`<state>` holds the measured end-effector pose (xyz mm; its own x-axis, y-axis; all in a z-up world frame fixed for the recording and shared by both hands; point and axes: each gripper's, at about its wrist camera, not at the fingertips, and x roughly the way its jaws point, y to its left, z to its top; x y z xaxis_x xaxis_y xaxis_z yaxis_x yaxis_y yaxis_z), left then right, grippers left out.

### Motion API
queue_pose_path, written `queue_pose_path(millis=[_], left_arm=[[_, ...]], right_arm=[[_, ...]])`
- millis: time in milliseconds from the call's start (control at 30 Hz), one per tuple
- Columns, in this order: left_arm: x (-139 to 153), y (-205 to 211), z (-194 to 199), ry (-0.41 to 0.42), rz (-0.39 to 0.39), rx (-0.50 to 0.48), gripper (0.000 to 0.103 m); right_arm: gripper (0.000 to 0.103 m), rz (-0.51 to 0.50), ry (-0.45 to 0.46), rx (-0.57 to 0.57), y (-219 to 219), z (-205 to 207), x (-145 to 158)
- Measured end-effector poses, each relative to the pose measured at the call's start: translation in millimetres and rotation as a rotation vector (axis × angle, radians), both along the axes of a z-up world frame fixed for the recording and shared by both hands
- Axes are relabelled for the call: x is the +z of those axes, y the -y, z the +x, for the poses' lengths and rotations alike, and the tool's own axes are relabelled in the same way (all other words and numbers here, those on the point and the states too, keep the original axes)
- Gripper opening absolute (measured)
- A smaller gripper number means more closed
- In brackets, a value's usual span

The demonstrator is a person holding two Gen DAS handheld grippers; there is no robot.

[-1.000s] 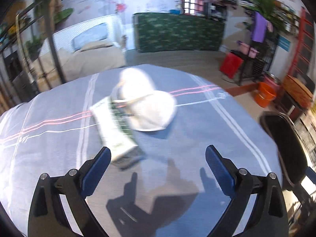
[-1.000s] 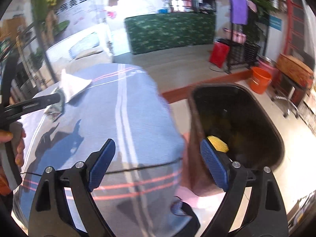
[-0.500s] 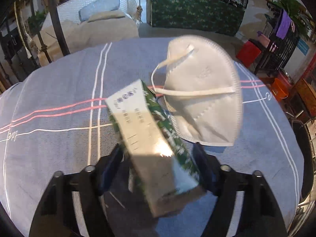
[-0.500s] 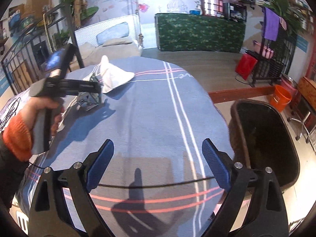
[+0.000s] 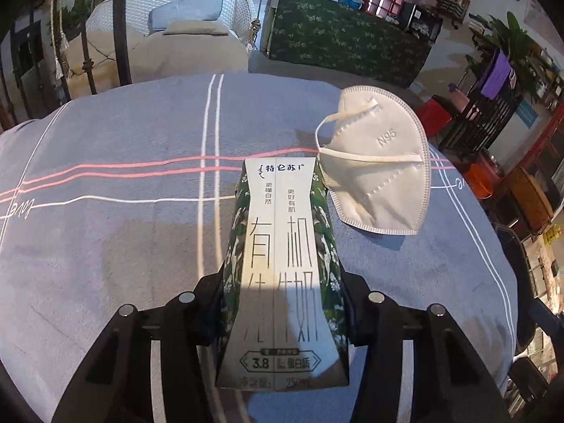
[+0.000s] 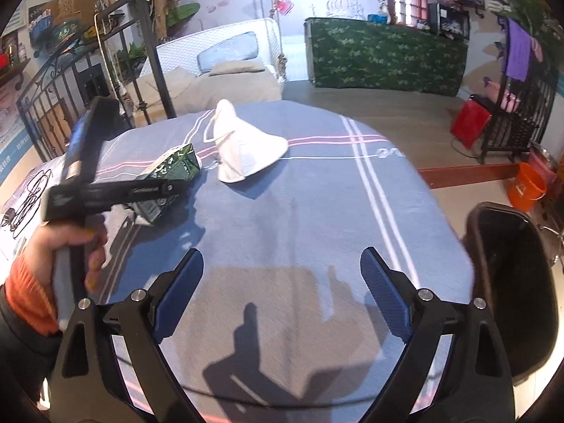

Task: Collect trash
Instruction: 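Grasp the green-and-white milk carton with the left tool while the right tool grasps the white mask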

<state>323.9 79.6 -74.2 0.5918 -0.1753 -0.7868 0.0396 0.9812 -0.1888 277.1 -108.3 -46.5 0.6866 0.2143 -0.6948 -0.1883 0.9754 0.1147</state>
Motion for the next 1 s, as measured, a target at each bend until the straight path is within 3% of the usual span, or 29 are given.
queue_pose_path(millis=[100,500,600,833,900,967,1000], left_arm=[[5.9,-3.5,-7.5,0.034,0.018,-0.003,0.05],[31.3,-22.3,-48.5,0.119,-0.043,0.031,0.05],[30.2,-23.9,-57.5,0.12,-0.053,0.036,0.05],[28.8,-25.3,-61.2,0.123,-0.051,0.026,0.05],[26.6,-26.8,-61.1,0.118,-0.06,0.03,0.05],[24.5,-26.7,-60.7,0.119,-0.063,0.036,0.05],[23.7,-26.8,-62.2,0.119,-0.063,0.039,0.05]], right_arm=[[0.09,-0.005,-0.01,0.014,-12.8,11.1,-2.1],[0.09,0.023,-0.063,0.051,-48.6,81.7,-0.8],[0.084,0.002,-0.094,0.079,-63.8,105.6,-6.4],[0.062,-0.062,-0.101,0.1,-89.0,146.3,-11.4],[0.047,-0.061,-0.114,0.101,-90.5,152.6,-14.1],[0.012,-0.05,-0.147,0.118,-92.0,154.3,-20.7],[0.009,-0.041,-0.156,0.126,-91.8,151.8,-22.4]])
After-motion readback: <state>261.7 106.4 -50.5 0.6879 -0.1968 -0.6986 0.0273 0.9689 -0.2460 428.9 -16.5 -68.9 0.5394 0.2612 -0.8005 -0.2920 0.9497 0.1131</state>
